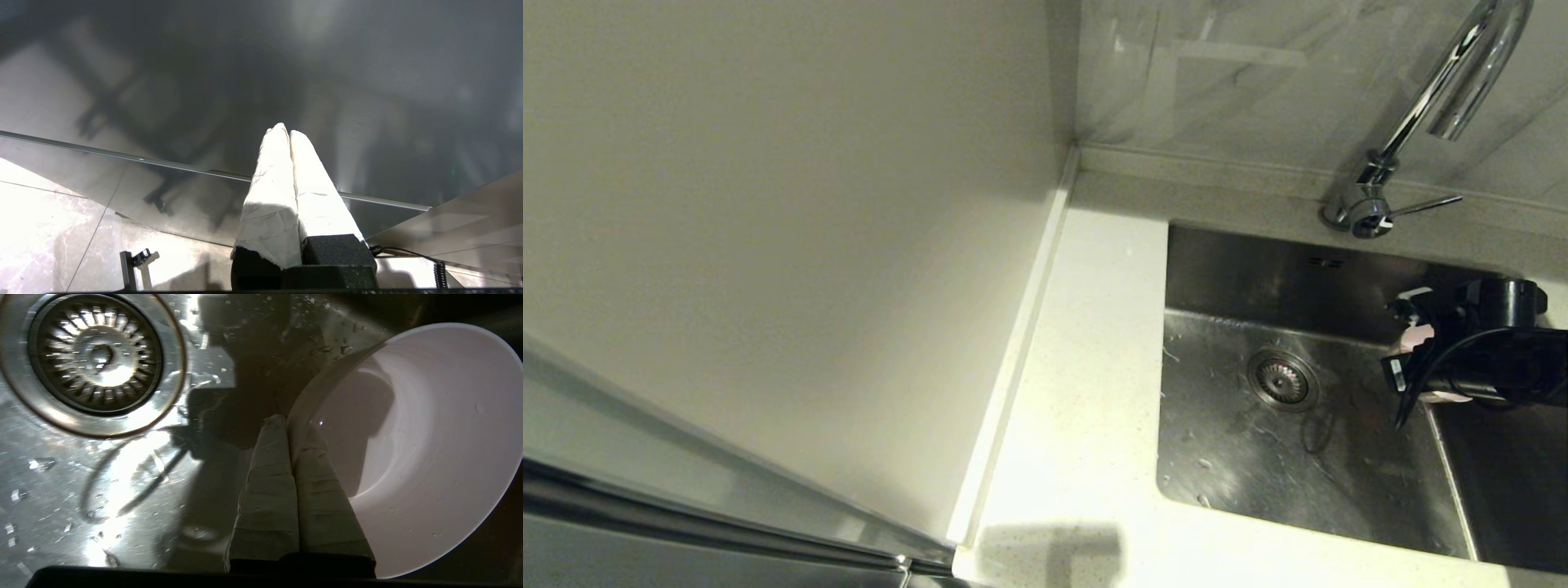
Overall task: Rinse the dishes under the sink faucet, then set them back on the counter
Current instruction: Put a bowl into the sink
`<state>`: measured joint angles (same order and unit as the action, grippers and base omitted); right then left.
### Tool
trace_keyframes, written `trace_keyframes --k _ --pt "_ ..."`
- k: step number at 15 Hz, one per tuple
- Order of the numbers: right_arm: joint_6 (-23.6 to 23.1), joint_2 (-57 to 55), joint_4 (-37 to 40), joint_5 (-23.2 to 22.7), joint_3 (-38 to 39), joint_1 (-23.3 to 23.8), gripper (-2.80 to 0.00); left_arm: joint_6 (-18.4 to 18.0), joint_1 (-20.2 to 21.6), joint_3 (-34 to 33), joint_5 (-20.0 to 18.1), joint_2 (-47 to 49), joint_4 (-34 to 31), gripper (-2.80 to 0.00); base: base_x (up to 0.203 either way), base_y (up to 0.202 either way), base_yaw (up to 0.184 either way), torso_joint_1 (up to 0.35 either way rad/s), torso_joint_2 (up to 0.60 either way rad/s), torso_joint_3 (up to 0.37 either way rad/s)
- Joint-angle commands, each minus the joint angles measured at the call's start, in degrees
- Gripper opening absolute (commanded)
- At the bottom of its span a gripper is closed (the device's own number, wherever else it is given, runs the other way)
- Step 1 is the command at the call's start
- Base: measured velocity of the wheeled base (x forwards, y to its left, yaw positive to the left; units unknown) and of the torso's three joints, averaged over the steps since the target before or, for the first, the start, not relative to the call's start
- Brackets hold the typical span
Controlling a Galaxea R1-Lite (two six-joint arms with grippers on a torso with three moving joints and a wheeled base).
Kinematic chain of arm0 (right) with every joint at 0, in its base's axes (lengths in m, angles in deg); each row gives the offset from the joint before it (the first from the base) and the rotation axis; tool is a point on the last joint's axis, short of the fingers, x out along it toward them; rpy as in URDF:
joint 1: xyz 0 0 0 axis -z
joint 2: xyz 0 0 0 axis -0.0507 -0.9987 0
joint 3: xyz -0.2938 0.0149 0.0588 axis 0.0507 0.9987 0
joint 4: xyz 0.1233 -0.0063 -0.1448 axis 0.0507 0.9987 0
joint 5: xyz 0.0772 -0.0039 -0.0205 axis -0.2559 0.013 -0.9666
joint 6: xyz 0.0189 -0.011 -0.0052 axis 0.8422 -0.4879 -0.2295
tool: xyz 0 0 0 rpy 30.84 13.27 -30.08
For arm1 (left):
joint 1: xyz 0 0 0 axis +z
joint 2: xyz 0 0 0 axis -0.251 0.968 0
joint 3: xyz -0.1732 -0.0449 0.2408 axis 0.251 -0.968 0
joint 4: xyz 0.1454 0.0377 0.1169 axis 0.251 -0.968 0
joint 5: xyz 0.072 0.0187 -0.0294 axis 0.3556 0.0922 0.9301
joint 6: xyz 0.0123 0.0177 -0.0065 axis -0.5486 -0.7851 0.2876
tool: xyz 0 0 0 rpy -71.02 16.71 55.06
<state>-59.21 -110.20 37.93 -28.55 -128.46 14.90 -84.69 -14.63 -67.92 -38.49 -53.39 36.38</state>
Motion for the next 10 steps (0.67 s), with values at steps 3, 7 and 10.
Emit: trace_keyframes --k 3,7,10 --pt "1.0 -2.7 -0.1 -0.1 -4.0 0.6 -2.80 0.0 0.0 -0.2 0.0 0.0 0.0 -2.80 0.000 0.000 0.000 0.000 0.00 0.000" --pt "1.0 -3.0 -0.1 -0.1 -5.1 0.6 -2.80 0.0 0.0 -0.2 0.0 0.0 0.0 -2.80 0.000 0.000 0.000 0.000 0.00 0.000" --pt "0.9 -3.5 -0.1 0.0 -5.0 0.6 -2.80 0.0 0.0 -0.2 0.0 0.0 0.0 -2.80 0.000 0.000 0.000 0.000 0.00 0.000"
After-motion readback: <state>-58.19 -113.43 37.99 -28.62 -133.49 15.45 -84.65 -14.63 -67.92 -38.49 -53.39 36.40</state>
